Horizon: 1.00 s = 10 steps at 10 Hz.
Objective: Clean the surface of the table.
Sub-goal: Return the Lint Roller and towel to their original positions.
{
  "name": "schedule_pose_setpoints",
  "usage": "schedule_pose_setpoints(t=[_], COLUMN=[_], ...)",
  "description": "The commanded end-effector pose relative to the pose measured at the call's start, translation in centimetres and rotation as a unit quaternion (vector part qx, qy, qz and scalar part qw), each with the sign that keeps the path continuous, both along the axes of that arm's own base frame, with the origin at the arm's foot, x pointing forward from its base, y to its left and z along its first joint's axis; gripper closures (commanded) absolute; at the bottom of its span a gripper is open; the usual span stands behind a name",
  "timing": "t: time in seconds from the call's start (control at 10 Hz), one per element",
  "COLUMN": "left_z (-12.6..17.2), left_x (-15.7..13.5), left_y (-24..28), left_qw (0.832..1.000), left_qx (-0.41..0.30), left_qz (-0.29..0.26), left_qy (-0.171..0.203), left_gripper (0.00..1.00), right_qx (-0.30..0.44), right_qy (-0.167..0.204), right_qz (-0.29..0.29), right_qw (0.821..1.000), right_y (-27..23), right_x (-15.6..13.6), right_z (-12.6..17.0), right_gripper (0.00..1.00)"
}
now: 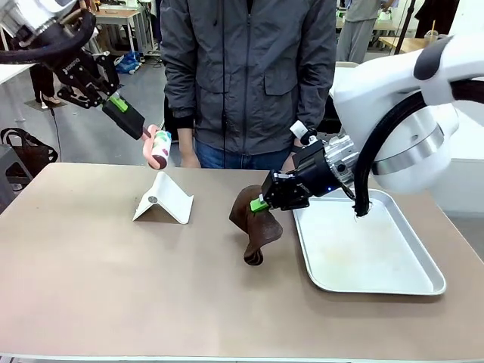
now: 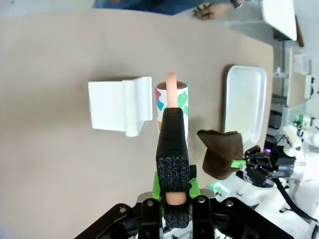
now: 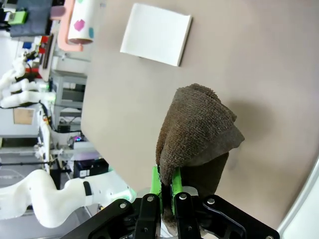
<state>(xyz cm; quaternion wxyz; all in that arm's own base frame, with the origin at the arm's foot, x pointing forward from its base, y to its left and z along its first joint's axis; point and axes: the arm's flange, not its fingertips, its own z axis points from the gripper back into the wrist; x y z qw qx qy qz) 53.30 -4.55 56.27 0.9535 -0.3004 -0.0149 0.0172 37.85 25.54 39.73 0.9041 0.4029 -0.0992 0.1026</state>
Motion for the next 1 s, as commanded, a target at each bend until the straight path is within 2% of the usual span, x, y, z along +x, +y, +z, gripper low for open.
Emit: schedule_pose_setpoints(t=[0.0,0.2,0.3,0.4,0.7,0.9], left_z=[-0.3,-0.5,-0.4,-0.6,-1.1,-1.4], left_x=[-0.1,0.0,-0.1,0.2,0.4,1.0], left_y=[0.0,0.0,-1.5,-2.4,-3.4,-4.7], left_qw=[1.0,1.0,0.998,0.997,0.996,0.995], left_qx=[0.017,0.007,0.043,0.067,0.078,0.092], left_qz=[-0.008,-0.005,-0.001,0.004,0.012,-0.002], left_qy=[0.02,0.009,-0.034,-0.036,-0.044,-0.038], left_gripper=[0.78,0.78,0.78,0.78,0.78,0.78], right_qx=[0.002,0.001,-0.028,-0.041,-0.057,-0.065], right_qy=[-0.006,-0.001,-0.014,-0.009,-0.005,0.0], right_qz=[-0.007,0.002,-0.014,-0.035,-0.084,-0.082], right_qw=[1.0,1.0,0.999,0.999,0.995,0.995], right_y=[0.3,0.2,0.9,1.5,2.6,3.3], right_x=[-0.3,-0.1,0.2,0.9,1.7,2.1], right_z=[0.5,0.1,0.5,0.4,-0.3,-0.4], right_gripper=[0.91,0.91,0.91,0.91,0.91,0.91])
